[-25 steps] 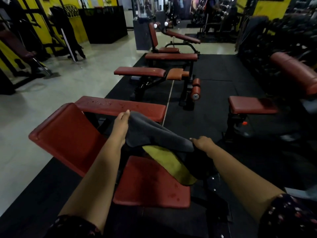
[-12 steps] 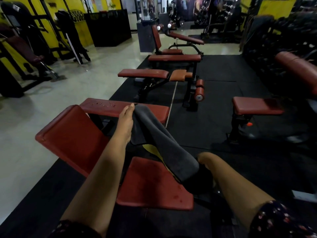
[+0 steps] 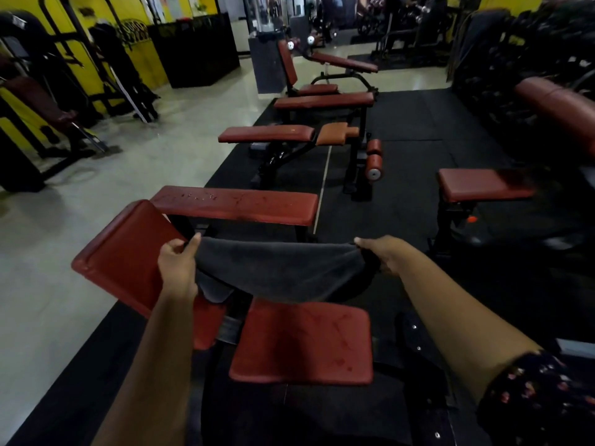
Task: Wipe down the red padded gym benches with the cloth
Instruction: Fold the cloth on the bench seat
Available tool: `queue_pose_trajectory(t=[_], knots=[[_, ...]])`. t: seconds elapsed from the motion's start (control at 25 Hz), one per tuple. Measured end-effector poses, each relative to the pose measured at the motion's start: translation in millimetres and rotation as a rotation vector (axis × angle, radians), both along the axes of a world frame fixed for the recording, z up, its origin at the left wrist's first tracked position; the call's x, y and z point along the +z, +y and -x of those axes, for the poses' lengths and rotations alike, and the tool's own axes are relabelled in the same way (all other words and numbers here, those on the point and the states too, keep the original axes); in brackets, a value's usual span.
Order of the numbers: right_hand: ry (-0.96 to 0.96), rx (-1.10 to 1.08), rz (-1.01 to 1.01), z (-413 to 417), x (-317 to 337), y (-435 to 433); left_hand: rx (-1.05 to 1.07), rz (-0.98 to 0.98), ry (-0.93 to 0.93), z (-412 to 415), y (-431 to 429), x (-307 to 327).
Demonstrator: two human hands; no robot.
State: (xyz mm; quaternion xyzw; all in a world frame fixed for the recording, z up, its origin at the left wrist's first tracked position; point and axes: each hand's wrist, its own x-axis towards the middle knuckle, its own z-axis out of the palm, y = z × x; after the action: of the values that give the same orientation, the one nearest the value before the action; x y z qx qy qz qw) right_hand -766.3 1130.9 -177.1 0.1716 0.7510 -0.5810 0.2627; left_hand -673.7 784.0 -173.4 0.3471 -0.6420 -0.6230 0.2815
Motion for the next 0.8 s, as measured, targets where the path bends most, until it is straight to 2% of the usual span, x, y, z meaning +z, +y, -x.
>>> queue_pose_trajectory(t=[0.12,0.2,0.28,0.4,0.48,0.6,0.68,0.72,0.8], knots=[[-0.015,0.006,0.489,6,21,-6,-0.030,-0.014,-0.002,-6,-15,-3],[0.123,0.075,0.640,17,34,-8,-0.038,-0.006,0.033,-8,-23,-2],[0.234,0.128,0.567,25,47,-13,-0.060,0.005,0.060,-8,-33,-1],[0.337,-0.021,0.331,34,54,-21,-0.149,0.006,0.051,-10,-46,3],[0.406,-0.129,0.390,34,57,-24,-0.160,0.022,0.068,-12,-49,7],[0.481,-0.166,0.560,37,65,-25,-0.118,0.105,0.111,-17,-48,15],[0.554,-0.170,0.552,40,69,-25,-0.084,0.213,0.102,-17,-50,19],[0.614,-0.165,0.488,40,70,-25,-0.078,0.299,0.084,-18,-52,22],[0.784,-0.102,0.233,40,72,-24,-0.061,0.448,0.040,-20,-56,27]])
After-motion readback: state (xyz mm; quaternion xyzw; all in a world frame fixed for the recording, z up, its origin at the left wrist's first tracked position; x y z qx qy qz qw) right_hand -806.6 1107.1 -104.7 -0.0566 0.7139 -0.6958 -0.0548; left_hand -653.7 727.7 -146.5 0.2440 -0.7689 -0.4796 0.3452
